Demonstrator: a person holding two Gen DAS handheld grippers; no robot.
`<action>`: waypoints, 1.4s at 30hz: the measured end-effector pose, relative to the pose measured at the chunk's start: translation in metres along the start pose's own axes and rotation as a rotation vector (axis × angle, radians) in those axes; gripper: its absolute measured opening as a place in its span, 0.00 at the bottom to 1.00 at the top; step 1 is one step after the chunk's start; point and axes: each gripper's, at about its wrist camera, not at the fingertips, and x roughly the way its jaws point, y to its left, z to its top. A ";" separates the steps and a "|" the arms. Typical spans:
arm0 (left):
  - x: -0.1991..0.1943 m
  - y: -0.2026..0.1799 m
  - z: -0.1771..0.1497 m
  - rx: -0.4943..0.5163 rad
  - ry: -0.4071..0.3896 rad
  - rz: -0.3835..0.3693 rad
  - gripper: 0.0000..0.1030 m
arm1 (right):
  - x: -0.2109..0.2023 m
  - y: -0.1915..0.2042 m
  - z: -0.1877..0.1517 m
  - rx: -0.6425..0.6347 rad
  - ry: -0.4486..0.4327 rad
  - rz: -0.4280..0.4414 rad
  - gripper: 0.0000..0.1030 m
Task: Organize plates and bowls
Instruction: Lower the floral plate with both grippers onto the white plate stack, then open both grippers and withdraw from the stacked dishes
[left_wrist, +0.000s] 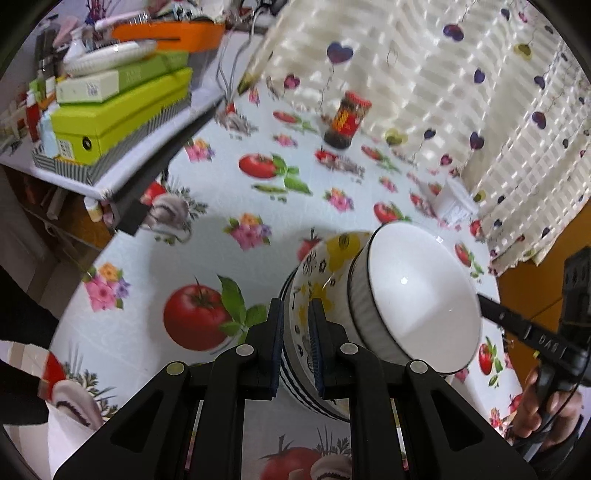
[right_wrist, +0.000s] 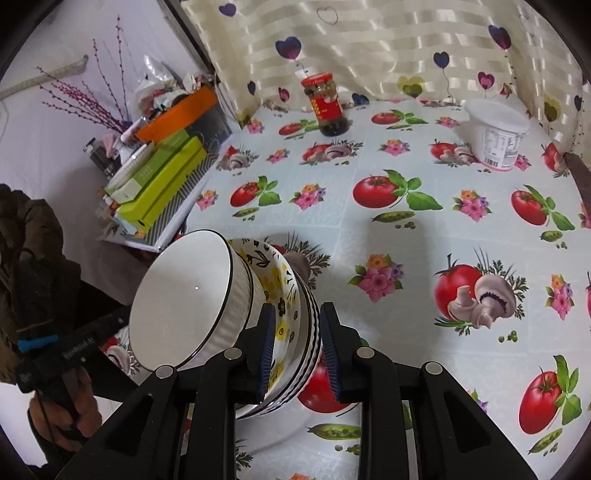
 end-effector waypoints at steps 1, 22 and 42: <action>-0.003 -0.001 0.000 0.003 -0.007 -0.001 0.13 | -0.002 -0.001 -0.003 0.004 -0.003 0.003 0.24; -0.016 -0.004 -0.041 0.018 -0.037 -0.059 0.13 | -0.014 -0.003 -0.054 0.032 -0.001 0.025 0.26; -0.037 -0.038 -0.063 0.148 -0.074 -0.025 0.14 | -0.029 0.048 -0.075 -0.129 -0.018 0.003 0.59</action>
